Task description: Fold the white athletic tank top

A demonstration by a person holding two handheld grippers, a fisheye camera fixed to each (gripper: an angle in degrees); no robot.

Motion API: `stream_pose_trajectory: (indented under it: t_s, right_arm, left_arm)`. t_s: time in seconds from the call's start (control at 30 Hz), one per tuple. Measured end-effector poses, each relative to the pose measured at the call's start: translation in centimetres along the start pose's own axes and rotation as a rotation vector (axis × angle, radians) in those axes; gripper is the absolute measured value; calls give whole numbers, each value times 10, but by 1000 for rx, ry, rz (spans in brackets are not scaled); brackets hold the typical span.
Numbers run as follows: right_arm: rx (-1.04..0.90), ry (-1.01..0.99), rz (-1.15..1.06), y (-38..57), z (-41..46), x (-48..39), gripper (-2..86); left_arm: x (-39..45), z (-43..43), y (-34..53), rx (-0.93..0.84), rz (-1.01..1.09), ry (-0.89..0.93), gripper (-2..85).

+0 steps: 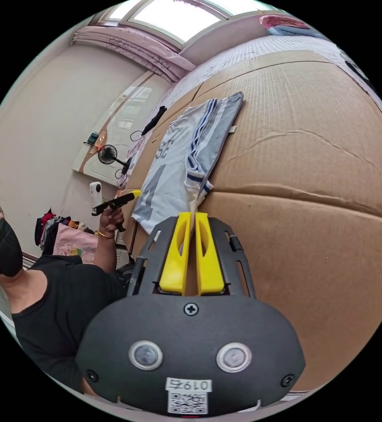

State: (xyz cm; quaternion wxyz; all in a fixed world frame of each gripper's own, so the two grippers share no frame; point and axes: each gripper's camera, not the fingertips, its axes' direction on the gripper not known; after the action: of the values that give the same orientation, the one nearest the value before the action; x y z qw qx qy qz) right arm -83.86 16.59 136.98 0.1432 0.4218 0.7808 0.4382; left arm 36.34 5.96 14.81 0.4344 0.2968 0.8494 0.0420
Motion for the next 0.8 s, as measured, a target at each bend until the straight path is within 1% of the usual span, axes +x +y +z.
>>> stream_pose_trajectory:
  t_s: [0.13, 0.23, 0.3, 0.33, 0.4, 0.47, 0.53, 0.6, 0.67, 0.8]
  right_arm:
    - [-5, 13, -15, 20, 17, -10, 29]
    - [8, 49, -40, 42, 24, -23, 50]
    - [35, 91, -82, 59, 26, -37, 53]
    - [47, 130, -102, 71, 28, -47, 56]
    - [55, 177, -116, 87, 36, -60, 62]
    - [37, 183, -87, 104, 52, -67, 77]
    - [53, 169, -67, 117, 63, -69, 78]
    - [68, 137, -51, 128, 74, -70, 79]
    - [72, 92, -34, 139, 93, -72, 79]
    - [79, 102, -23, 154, 122, -83, 75]
  left_arm:
    - [10, 6, 12, -5, 13, -10, 14]
    - [24, 6, 25, 14, 53, -50, 15]
    - [41, 0, 38, 59, 123, -105, 14]
    - [54, -2, 47, 71, 166, -163, 13]
    - [72, 1, 59, 51, 212, -255, 13]
    - [90, 13, 73, -21, 216, -361, 14]
    - [98, 20, 82, -42, 201, -395, 13]
    - [102, 21, 89, -29, 178, -371, 12]
    - [101, 23, 94, -20, 137, -306, 10]
    - [101, 23, 101, -10, 94, -284, 8]
